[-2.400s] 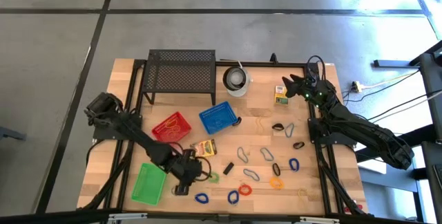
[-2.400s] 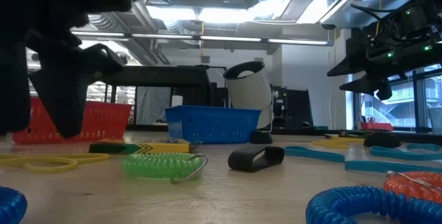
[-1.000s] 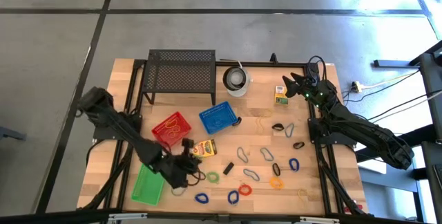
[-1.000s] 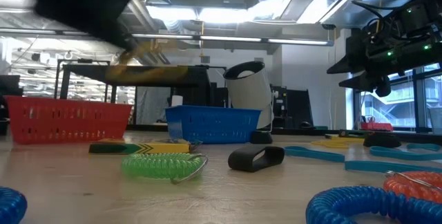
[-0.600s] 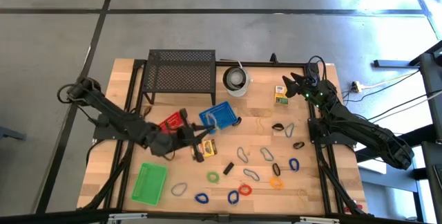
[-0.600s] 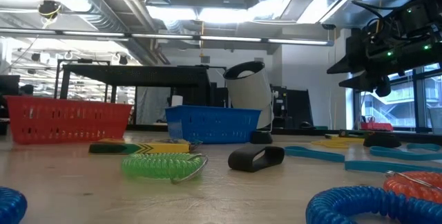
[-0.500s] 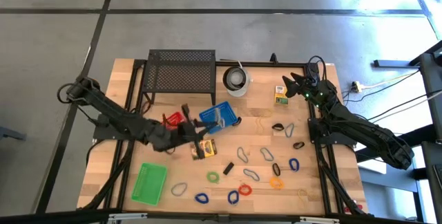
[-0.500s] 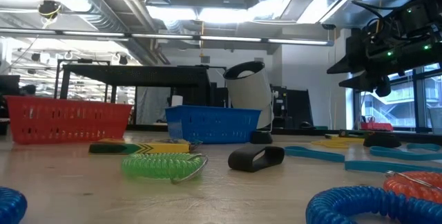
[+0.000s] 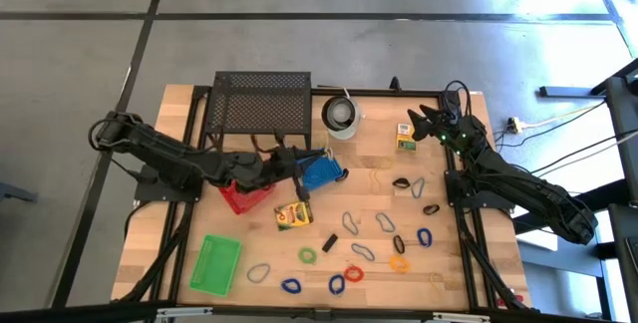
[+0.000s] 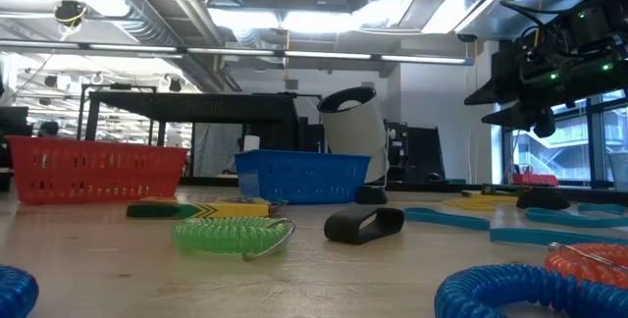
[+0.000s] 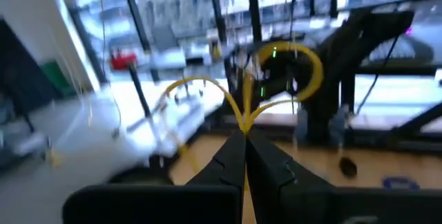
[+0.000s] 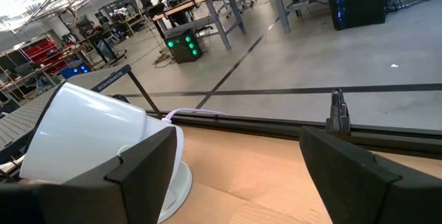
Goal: Pick & Place Office Desk Supplies
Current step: Put the yellow rubber band into the red bin, then put the blue rubber band into the red bin, then put the crayon box into the green bin
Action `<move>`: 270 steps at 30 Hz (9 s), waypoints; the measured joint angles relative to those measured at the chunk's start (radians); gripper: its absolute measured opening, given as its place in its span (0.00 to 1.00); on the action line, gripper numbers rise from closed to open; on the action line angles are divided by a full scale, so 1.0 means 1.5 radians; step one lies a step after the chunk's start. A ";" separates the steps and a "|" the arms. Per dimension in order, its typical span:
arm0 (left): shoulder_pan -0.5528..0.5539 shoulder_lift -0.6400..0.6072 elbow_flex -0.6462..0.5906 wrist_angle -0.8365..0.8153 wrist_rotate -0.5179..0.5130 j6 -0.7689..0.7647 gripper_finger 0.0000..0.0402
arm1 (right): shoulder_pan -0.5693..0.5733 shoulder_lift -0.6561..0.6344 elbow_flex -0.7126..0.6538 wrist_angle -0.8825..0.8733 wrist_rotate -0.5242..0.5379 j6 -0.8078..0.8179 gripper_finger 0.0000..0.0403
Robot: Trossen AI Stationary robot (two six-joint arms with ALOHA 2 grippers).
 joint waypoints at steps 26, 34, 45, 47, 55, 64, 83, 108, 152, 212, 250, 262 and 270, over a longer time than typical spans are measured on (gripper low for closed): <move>-0.047 0.000 0.000 -0.976 0.266 -0.903 0.01 | 0.000 0.000 0.000 -0.001 0.000 0.002 0.77; -0.064 0.000 0.000 -0.984 0.267 -0.938 0.01 | 0.000 0.000 0.000 -0.002 0.000 0.001 0.77; -0.067 0.000 0.000 -0.985 0.267 -0.944 0.01 | 0.000 0.000 0.000 -0.003 0.000 0.001 0.77; -0.067 0.000 0.000 -0.985 0.267 -0.944 0.01 | 0.000 0.000 0.000 -0.003 0.000 0.001 0.77; -0.068 0.016 0.000 -0.985 0.285 -0.965 0.01 | 0.000 0.000 0.000 -0.003 0.000 0.001 0.77; -0.066 0.067 0.000 -0.985 0.285 -0.973 0.01 | 0.000 0.000 0.000 -0.003 0.000 0.001 0.77; -0.029 0.070 0.000 -0.985 0.319 -0.958 0.40 | 0.000 0.000 0.000 -0.003 0.000 0.001 0.77; -0.108 0.128 0.056 -0.535 0.361 -0.624 0.48 | 0.000 0.000 0.000 -0.003 0.000 0.001 0.77; -0.325 0.313 0.058 -0.600 0.404 -0.405 0.05 | 0.000 0.000 0.000 -0.003 0.000 0.001 0.77; -0.076 0.148 0.223 -0.860 -0.052 -0.760 0.01 | 0.000 0.000 0.000 -0.003 0.000 0.001 0.77; -0.038 0.131 0.046 -1.050 0.319 -1.026 0.12 | 0.000 0.000 0.000 -0.003 0.000 0.001 0.77; -0.040 0.131 0.073 -1.047 0.204 -1.039 0.33 | 0.000 0.000 0.000 -0.003 0.000 0.001 0.77; -0.057 0.134 0.120 -0.851 0.073 -0.876 0.34 | 0.000 0.000 0.000 -0.003 0.000 0.001 0.77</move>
